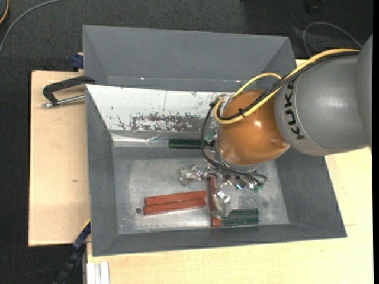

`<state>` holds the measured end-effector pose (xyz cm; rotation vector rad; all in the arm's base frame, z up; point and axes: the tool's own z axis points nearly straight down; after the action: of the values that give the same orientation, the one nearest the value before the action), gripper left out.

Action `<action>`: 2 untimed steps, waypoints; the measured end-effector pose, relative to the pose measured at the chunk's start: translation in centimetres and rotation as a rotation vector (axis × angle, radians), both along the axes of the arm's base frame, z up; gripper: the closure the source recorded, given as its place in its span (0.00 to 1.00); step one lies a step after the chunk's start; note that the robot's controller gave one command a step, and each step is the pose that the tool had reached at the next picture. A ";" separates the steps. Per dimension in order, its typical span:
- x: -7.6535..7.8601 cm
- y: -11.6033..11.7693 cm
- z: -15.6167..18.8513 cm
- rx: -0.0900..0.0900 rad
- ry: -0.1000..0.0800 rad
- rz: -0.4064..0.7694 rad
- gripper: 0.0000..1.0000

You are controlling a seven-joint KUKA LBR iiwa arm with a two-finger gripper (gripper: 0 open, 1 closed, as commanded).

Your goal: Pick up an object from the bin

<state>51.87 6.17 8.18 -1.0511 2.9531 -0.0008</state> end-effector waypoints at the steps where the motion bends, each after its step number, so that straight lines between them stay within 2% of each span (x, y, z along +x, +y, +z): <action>1: -2.3 4.1 -1.2 0.001 0.008 0.083 0.00; 2: -2.1 3.9 -1.1 0.001 0.002 0.075 1.00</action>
Offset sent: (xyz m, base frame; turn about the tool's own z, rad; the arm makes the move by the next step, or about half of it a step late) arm -0.0223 0.0375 -0.0118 -0.0788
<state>49.81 10.05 7.13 -1.1624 2.9132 0.0021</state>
